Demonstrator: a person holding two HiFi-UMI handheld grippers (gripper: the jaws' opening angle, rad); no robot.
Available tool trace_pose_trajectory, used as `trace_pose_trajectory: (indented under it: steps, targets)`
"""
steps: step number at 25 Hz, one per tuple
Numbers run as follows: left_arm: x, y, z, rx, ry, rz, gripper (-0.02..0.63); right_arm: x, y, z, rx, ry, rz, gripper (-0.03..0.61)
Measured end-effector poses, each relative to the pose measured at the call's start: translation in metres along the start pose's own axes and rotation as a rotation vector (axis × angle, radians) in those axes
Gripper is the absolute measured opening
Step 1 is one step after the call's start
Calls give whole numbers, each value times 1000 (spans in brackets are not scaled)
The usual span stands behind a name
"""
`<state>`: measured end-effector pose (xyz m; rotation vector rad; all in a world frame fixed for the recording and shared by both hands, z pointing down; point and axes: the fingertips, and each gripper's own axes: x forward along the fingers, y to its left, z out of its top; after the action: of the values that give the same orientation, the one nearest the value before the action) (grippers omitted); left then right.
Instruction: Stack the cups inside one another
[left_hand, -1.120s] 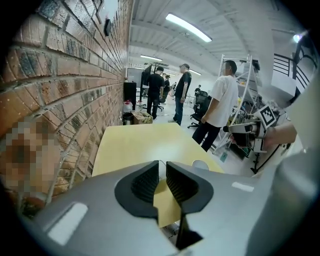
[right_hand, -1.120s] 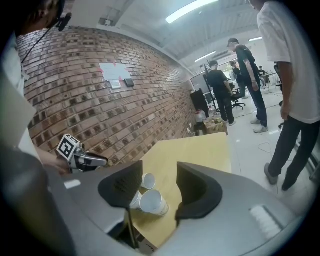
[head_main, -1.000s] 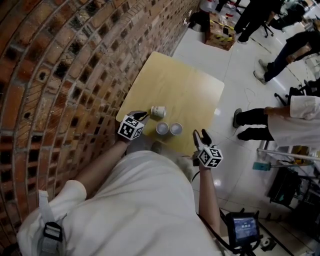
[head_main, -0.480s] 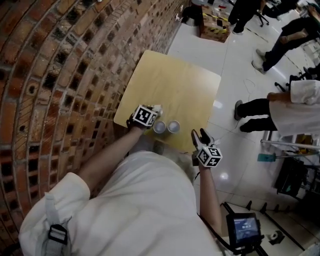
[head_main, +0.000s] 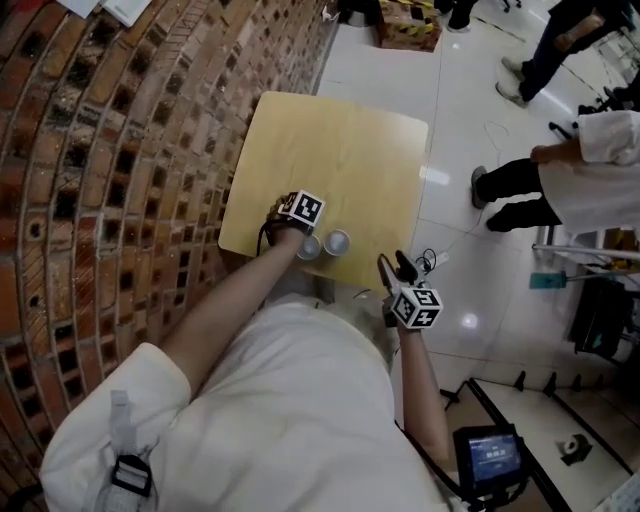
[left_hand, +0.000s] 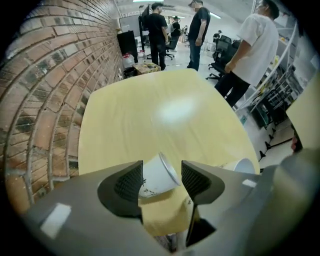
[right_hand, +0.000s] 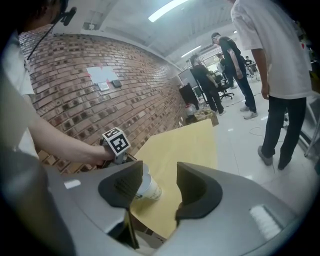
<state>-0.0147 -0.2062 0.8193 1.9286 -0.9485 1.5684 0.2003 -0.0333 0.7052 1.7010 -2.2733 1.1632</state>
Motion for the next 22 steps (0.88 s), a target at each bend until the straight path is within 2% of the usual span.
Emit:
trace_pose_trajectory:
  steps: [2, 5, 12, 13, 15, 16, 22]
  targets:
    - [8, 6, 1, 32, 34, 52, 273, -2, -5, -4, 6, 3, -5, 218]
    - [23, 5, -2, 68, 82, 65, 272, -5, -14, -9, 26, -5, -19, 218]
    - [36, 7, -3, 122, 135, 87, 210, -17, -27, -19, 61, -15, -52, 218]
    - [36, 8, -4, 121, 135, 90, 194, -18, -28, -21, 63, -14, -55, 218]
    - [34, 14, -3, 111, 122, 105, 104, -20, -30, -23, 67, -14, -58, 218]
    - [32, 17, -2, 107, 112, 112, 80, -21, -30, -23, 69, -14, -59, 218]
    - [12, 34, -2, 90, 36, 110, 49, -24, -27, -25, 65, -19, -63, 215]
